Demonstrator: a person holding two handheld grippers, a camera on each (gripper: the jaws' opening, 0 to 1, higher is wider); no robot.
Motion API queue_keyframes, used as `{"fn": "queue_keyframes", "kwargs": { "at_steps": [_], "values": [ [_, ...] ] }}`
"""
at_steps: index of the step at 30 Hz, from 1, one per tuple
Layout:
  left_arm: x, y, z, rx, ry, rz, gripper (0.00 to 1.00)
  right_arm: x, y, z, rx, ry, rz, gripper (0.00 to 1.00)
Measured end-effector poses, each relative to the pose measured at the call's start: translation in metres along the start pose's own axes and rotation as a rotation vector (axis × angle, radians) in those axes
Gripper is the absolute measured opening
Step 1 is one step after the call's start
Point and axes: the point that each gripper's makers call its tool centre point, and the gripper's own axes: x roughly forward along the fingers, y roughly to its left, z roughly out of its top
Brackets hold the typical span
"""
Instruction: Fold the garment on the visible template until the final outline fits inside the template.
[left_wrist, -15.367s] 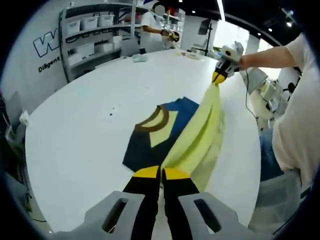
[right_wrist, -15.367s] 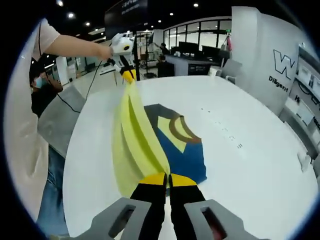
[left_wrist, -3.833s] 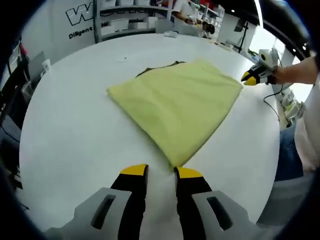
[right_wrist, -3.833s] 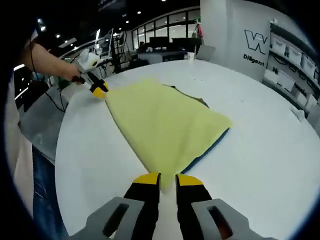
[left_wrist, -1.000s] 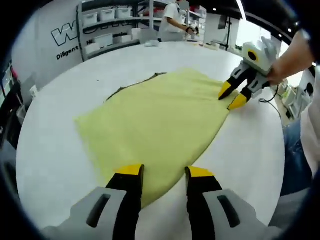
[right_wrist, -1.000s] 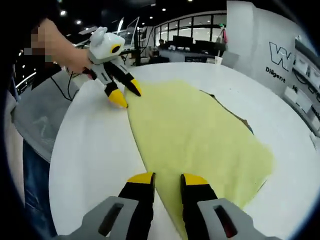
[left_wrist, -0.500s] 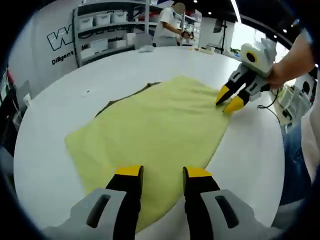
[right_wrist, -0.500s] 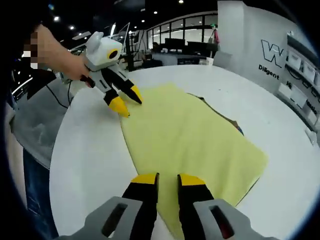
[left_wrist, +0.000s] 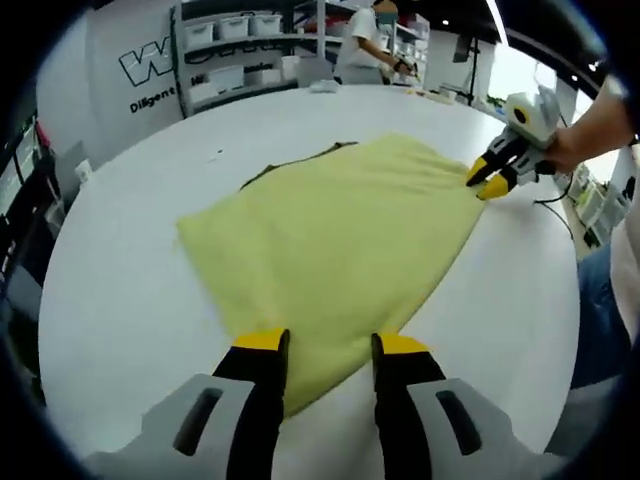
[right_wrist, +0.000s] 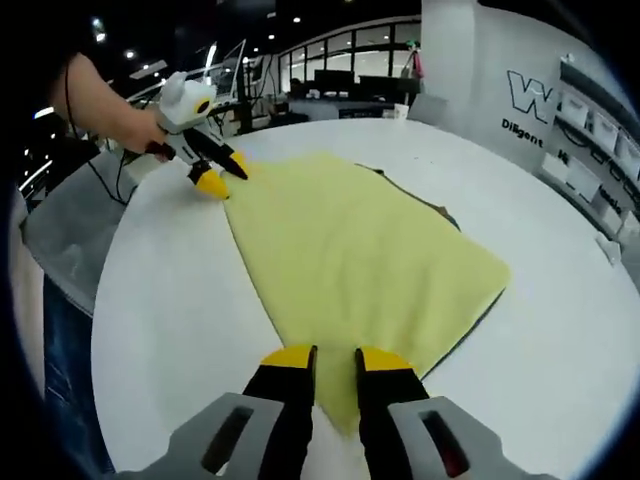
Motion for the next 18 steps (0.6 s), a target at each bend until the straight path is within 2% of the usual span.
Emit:
{"fn": "queue_keyframes", "kwargs": {
  "at_steps": [6,8,10,11,18],
  "values": [
    [-0.009,0.012,-0.002,-0.057,-0.019,0.034,0.34,-0.007,-0.005,-0.004,0.014,-0.006,-0.021,0.08],
    [-0.011,0.018,-0.008,-0.074,0.0,0.063,0.39,-0.01,-0.006,-0.005,0.019,-0.01,-0.029,0.08],
    [-0.012,0.02,-0.017,-0.096,0.014,0.061,0.38,-0.011,-0.007,-0.006,0.022,-0.011,-0.035,0.07],
    [-0.012,0.02,-0.015,-0.127,-0.017,0.053,0.39,-0.012,-0.008,-0.006,0.025,-0.011,-0.038,0.07],
    [-0.017,0.024,-0.021,-0.139,-0.007,0.078,0.36,-0.019,-0.012,-0.014,0.04,-0.003,-0.055,0.07]
  ]
}}
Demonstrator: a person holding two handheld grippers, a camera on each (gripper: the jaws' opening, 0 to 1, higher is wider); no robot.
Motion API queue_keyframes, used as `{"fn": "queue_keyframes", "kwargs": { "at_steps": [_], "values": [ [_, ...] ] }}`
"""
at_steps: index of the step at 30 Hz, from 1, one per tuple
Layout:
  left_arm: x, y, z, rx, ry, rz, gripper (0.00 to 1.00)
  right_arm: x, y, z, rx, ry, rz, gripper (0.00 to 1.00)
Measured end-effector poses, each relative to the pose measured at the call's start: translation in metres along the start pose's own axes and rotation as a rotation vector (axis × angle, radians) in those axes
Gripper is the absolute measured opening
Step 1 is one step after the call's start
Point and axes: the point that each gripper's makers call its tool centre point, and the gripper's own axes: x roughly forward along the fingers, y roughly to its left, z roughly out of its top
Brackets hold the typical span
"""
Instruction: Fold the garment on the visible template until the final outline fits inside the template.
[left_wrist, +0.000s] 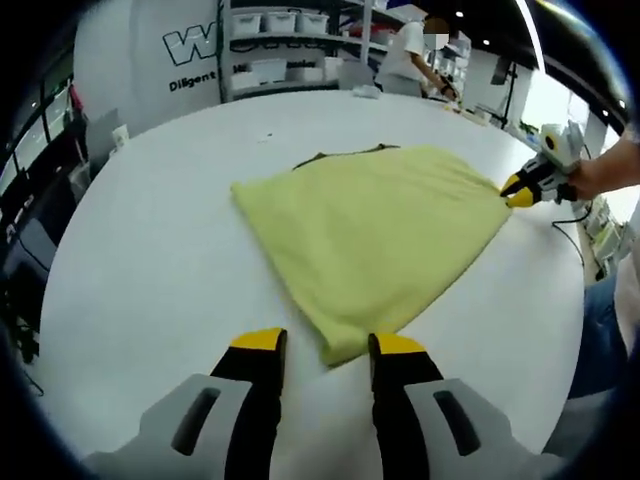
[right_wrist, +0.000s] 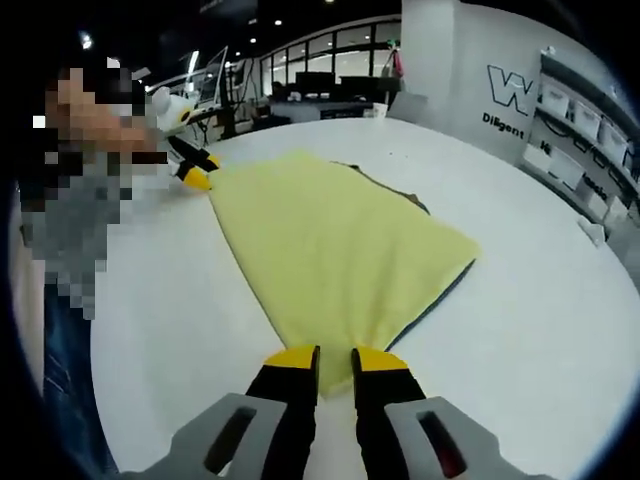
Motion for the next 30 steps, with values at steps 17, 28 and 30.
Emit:
{"fn": "queue_keyframes", "kwargs": {
  "at_steps": [17,28,30],
  "values": [
    [-0.014,0.015,-0.014,-0.056,0.02,0.047,0.33,-0.015,-0.008,-0.021,0.038,0.05,-0.032,0.12],
    [-0.029,0.021,-0.01,-0.095,-0.01,0.062,0.32,-0.03,-0.019,-0.027,0.059,0.066,-0.061,0.13],
    [-0.031,0.018,-0.006,-0.101,-0.03,0.054,0.34,-0.033,-0.02,-0.024,0.074,0.052,-0.069,0.15]
  ]
}}
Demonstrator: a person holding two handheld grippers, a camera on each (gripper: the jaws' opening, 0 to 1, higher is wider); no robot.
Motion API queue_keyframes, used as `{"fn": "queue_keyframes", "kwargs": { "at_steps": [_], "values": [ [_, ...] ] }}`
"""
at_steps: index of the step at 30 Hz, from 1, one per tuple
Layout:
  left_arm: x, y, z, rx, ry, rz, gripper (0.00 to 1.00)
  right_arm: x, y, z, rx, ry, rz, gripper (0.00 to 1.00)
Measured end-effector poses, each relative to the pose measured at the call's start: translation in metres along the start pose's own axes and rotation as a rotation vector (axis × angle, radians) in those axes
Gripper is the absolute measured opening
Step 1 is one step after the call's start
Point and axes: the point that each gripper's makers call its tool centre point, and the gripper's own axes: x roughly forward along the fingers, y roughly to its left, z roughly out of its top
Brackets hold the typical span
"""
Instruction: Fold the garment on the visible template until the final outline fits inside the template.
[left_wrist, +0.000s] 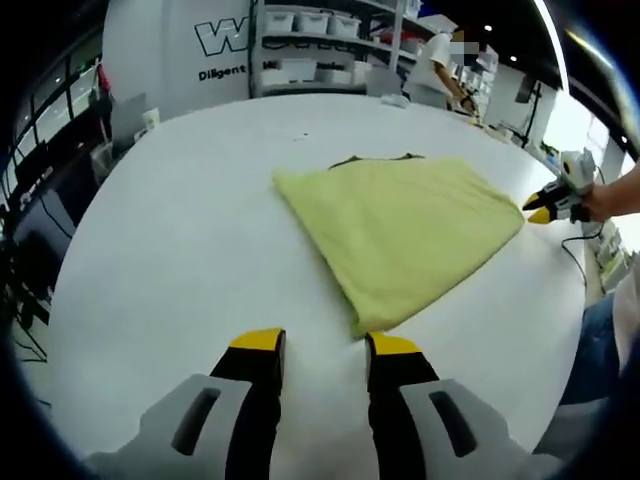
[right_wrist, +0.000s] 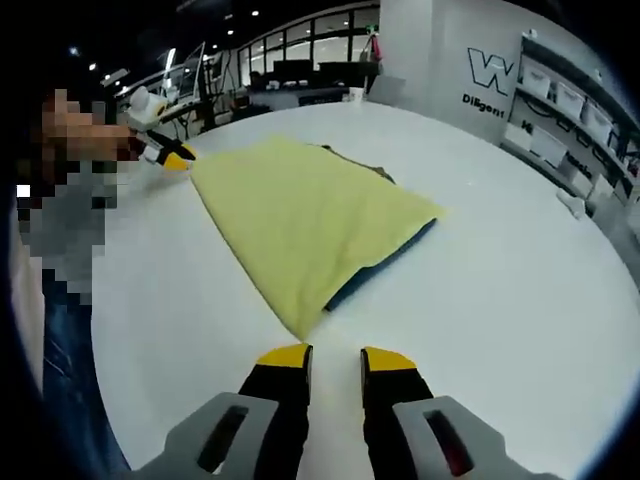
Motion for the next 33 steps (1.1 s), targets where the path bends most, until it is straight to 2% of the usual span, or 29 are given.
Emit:
{"fn": "queue_keyframes", "kwargs": {
  "at_steps": [7,9,14,17,20,27,31,33],
  "values": [
    [-0.007,-0.017,0.013,-0.034,-0.073,-0.038,0.52,-0.008,0.001,0.008,0.044,-0.039,-0.011,0.24],
    [-0.011,-0.023,0.018,-0.025,-0.099,-0.048,0.59,-0.009,0.002,0.008,0.051,-0.045,-0.015,0.26],
    [-0.016,-0.033,0.02,0.01,-0.111,-0.06,0.66,-0.016,0.005,0.015,0.106,-0.086,-0.03,0.35],
    [-0.019,-0.034,0.022,-0.008,-0.128,-0.054,0.67,-0.02,0.007,0.02,0.153,-0.124,-0.047,0.43],
    [-0.021,-0.037,0.022,-0.043,-0.136,-0.05,0.71,-0.023,0.012,0.022,0.178,-0.135,-0.057,0.53],
    [-0.029,-0.048,0.027,-0.027,-0.161,-0.029,0.89,-0.029,0.031,0.033,0.198,-0.187,-0.072,0.78],
    [-0.033,-0.056,0.027,-0.034,-0.153,-0.028,0.98,-0.032,0.041,0.038,0.21,-0.212,-0.07,0.87],
    [-0.037,-0.06,0.027,-0.022,-0.154,-0.027,0.99,-0.034,0.047,0.038,0.213,-0.211,-0.072,0.92]
  ]
}}
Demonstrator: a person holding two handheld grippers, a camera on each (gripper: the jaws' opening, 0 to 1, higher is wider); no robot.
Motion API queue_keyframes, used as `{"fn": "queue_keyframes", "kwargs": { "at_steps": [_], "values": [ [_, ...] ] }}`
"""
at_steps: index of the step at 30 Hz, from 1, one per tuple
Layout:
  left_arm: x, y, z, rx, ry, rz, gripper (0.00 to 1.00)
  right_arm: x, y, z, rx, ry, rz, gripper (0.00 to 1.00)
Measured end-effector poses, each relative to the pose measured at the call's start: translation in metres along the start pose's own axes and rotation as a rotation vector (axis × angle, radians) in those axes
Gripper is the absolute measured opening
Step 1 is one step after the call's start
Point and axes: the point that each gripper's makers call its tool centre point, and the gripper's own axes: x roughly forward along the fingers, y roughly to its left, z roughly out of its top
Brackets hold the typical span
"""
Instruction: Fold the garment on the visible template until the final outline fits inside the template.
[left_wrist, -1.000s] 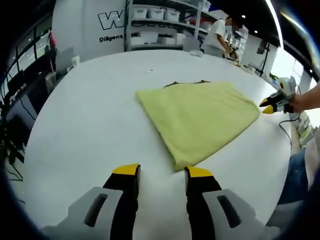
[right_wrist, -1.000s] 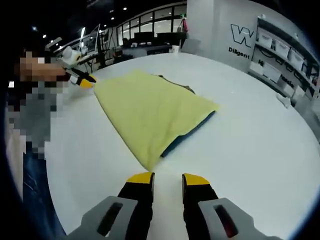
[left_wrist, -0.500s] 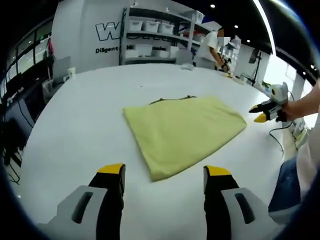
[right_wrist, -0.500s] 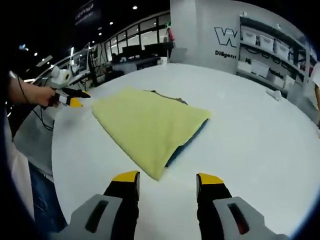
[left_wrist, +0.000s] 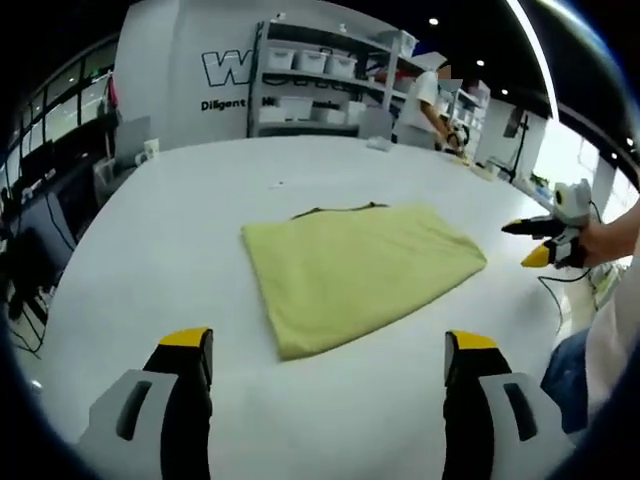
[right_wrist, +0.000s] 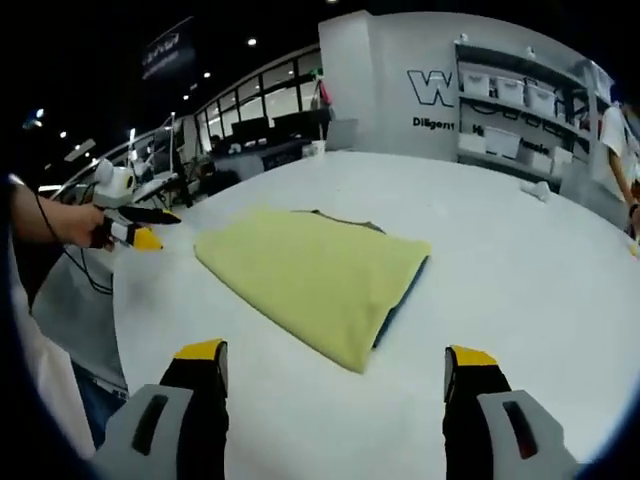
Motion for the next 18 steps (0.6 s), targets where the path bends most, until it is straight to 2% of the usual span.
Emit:
{"fn": "queue_keyframes", "kwargs": {
  "at_steps": [6,10,18],
  "values": [
    [-0.009,-0.011,-0.001,-0.002,0.005,-0.009,0.99,-0.007,0.016,0.003,0.029,-0.027,0.017,0.99],
    [-0.014,-0.015,-0.001,-0.001,-0.003,-0.009,0.99,-0.009,0.021,0.001,0.037,-0.028,0.019,0.99],
    [-0.025,-0.024,-0.001,-0.022,-0.023,-0.019,0.99,-0.019,0.034,0.012,0.039,-0.051,0.033,0.99]
  ]
}}
